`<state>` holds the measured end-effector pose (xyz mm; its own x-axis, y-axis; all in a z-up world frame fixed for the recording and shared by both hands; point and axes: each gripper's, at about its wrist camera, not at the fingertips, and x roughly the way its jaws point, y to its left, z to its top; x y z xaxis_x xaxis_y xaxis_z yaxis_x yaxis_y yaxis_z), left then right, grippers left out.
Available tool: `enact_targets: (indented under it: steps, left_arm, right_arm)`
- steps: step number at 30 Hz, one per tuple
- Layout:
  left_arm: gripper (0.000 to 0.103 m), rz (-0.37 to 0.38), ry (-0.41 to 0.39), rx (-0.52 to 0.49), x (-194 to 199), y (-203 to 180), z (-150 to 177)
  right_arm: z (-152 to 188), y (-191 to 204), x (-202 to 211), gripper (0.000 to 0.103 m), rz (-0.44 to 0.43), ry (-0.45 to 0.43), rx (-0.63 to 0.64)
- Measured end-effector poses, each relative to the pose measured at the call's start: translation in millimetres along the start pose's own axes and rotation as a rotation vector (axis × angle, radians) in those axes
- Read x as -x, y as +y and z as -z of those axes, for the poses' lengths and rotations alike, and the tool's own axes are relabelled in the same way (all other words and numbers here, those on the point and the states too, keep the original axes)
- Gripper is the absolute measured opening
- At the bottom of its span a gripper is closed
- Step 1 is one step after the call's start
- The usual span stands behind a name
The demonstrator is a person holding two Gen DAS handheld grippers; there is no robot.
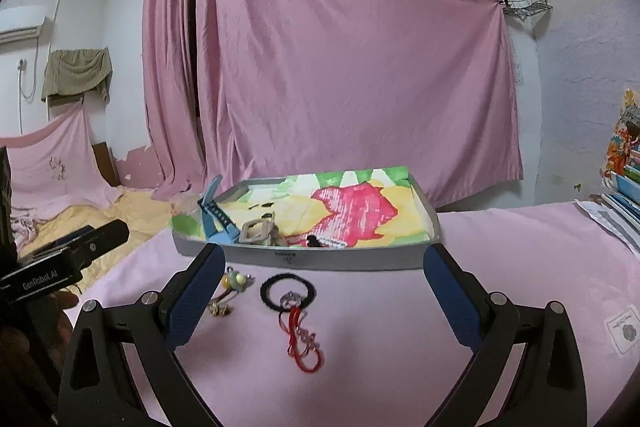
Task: Organize jewelry
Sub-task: 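Withdraw both open tools from the tray, then grasp the red string bracelet with the right tool while the left tool grasps the brown beaded hair tie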
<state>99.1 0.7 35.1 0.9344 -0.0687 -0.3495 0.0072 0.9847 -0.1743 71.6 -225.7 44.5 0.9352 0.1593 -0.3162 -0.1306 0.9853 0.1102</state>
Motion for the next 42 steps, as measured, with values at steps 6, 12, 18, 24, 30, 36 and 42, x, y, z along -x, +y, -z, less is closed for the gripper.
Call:
enact_targets:
  steps: [6,12,18,24,30,36,42]
  left_arm:
    - [0.103,-0.013,0.038,-0.015,-2.8,3.0,6.4]
    - [0.103,-0.024,0.111,-0.049,-13.5,2.6,9.2]
    - [0.103,-0.013,0.231,-0.06,-34.7,1.6,11.9]
    - [0.093,0.018,0.327,-0.043,-56.1,0.8,14.6]
    - [0.072,0.054,0.415,-0.024,-77.7,-1.0,14.5]
    - [0.064,0.07,0.472,-0.016,-96.1,-4.2,13.9]
    - [0.055,0.098,0.511,0.006,-109.9,-3.8,9.9]
  right_arm:
    - [6.2,3.2,-3.7,0.098,0.003,0.045,0.014]
    - [7.1,4.9,-12.2,0.098,-0.007,0.112,0.033]
    - [10.8,6.4,-24.0,0.097,-0.031,0.21,0.042]
    - [17.1,10.1,-44.6,0.066,-0.075,0.34,0.052]
    - [19.8,15.5,-68.7,0.049,-0.115,0.465,0.086]
    - [17.7,20.8,-86.9,0.039,-0.149,0.526,0.121]
    - [16.5,22.0,-100.7,0.029,-0.172,0.561,0.123]
